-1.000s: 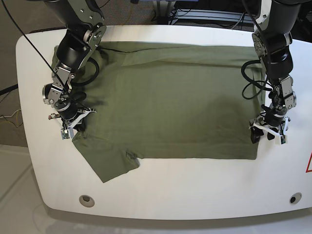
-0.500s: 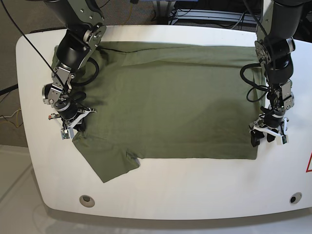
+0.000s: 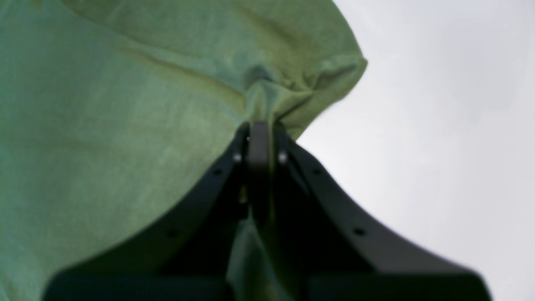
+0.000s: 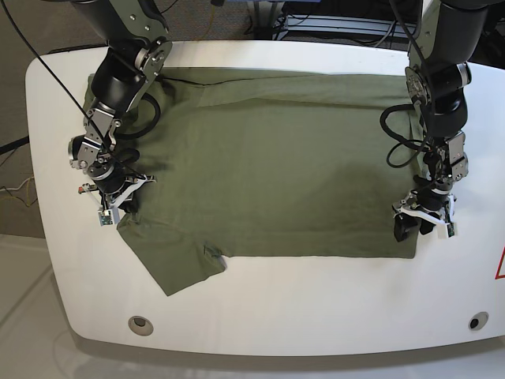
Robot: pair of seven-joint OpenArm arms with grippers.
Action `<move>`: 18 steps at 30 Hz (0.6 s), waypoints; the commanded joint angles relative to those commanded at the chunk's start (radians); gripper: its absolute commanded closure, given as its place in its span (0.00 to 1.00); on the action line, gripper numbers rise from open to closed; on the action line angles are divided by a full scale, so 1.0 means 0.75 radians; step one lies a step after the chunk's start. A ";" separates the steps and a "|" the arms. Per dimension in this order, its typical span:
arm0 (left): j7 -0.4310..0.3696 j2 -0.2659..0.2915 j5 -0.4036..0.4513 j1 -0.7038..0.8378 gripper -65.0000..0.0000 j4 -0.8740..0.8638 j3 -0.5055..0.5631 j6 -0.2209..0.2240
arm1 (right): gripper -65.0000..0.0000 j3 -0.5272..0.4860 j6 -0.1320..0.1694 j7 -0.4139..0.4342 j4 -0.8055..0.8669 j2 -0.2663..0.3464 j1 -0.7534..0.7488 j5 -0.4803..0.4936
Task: Fold the T-shirt properly
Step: 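Close the left gripper on the shirt side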
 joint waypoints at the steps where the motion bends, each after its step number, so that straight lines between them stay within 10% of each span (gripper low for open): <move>1: 0.006 0.000 0.000 0.000 0.37 0.000 0.000 0.000 | 1.00 0.000 0.000 0.000 0.000 0.000 0.000 0.000; 7: 0.012 0.000 0.000 0.004 0.44 0.002 0.004 -0.008 | 1.00 0.000 0.000 0.000 0.002 0.000 0.000 0.002; 13: 0.012 -0.008 0.000 0.047 0.97 0.002 0.033 -0.010 | 1.00 0.000 0.000 0.000 0.002 0.000 0.000 0.008; 18: 0.012 -0.010 0.000 0.084 0.99 0.002 0.033 -0.074 | 1.00 0.002 0.000 0.000 0.002 0.000 0.000 0.008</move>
